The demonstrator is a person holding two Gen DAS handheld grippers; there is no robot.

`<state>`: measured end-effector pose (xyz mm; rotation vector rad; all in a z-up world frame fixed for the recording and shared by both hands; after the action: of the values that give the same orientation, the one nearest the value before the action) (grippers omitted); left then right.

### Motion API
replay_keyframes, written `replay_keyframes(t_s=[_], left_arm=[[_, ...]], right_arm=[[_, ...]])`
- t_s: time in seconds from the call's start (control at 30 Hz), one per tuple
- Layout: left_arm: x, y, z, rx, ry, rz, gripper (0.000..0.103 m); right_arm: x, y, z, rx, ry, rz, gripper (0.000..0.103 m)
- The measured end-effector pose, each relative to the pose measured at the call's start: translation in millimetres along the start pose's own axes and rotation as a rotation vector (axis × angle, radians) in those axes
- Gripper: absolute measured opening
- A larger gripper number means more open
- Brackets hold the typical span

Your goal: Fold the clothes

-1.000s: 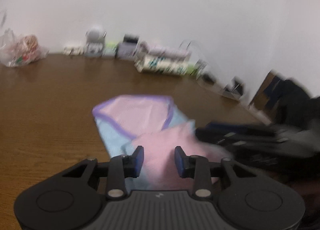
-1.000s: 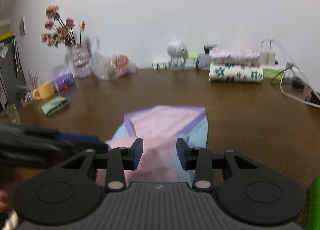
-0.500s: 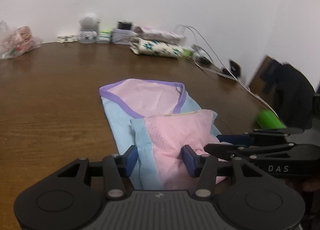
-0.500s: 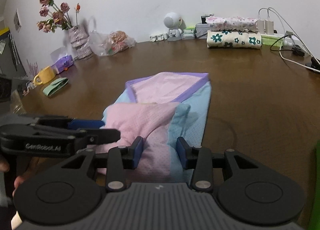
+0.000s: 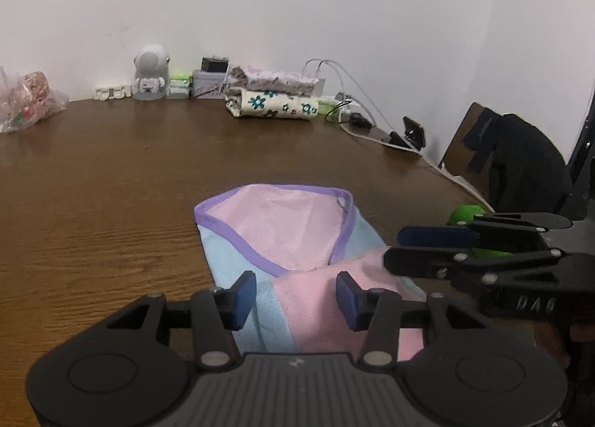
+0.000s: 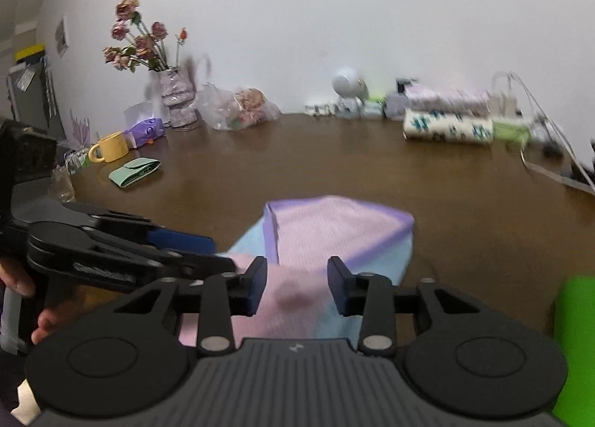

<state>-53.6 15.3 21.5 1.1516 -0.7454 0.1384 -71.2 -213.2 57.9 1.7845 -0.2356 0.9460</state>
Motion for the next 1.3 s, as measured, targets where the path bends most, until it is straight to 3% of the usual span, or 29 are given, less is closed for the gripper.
replay_keyframes(t_s=[0.13,0.23,0.33,0.37,0.4,0.53,0.77,0.83,0.9,1.0,1.13,1.3], left_arm=[[-7,-14,-2,0.0,-0.004,-0.042,0.047],[-8,-11,-11,-0.031,0.024,-0.042,0.049],[4,-7,-22,-0.023,0.047,-0.023,0.049],[12,-8,-28,0.002,0.068,-0.021,0.05],[20,-9,-34,0.028,0.089,-0.018,0.053],[52,-29,-68,0.096,0.211,-0.02,0.053],[64,-59,-81,0.103,0.215,-0.067,0.04],[64,-61,-79,0.107,0.195,-0.072,0.028],[65,-62,-76,0.103,0.179,-0.078,0.01],[65,-60,-73,0.112,0.172,-0.074,0.005],[60,-42,-65,0.119,0.181,-0.045,0.003],[45,-7,-38,0.126,0.12,0.026,0.003]], right_arm=[[-6,-30,-6,-0.013,0.024,-0.104,0.032],[-12,-31,0,0.015,-0.018,-0.102,0.032],[-4,-16,7,-0.01,-0.037,-0.053,0.044],[0,-13,12,-0.033,-0.049,-0.032,0.056],[5,-14,20,-0.06,-0.073,-0.02,0.06],[35,-35,57,-0.093,-0.22,-0.027,0.06],[55,-82,80,-0.145,-0.29,-0.108,0.044],[52,-87,82,-0.145,-0.294,-0.111,0.04],[50,-89,79,-0.15,-0.275,-0.119,0.022],[49,-88,77,-0.136,-0.267,-0.119,0.008],[48,-70,73,-0.105,-0.269,-0.06,0.006],[48,-36,63,-0.09,-0.231,-0.002,0.006]])
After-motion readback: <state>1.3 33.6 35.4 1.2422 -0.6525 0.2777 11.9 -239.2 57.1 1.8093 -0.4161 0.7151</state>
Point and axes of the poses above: each gripper's, at about its wrist camera, not at the fingertips, and y roughly against the way its jaws point, z to its right, x to its top, the point moved 1 cm from there along -y, roughly the way its jaws point, and after that the axes turned 15 degrees about -z, right-handed, at the moved point
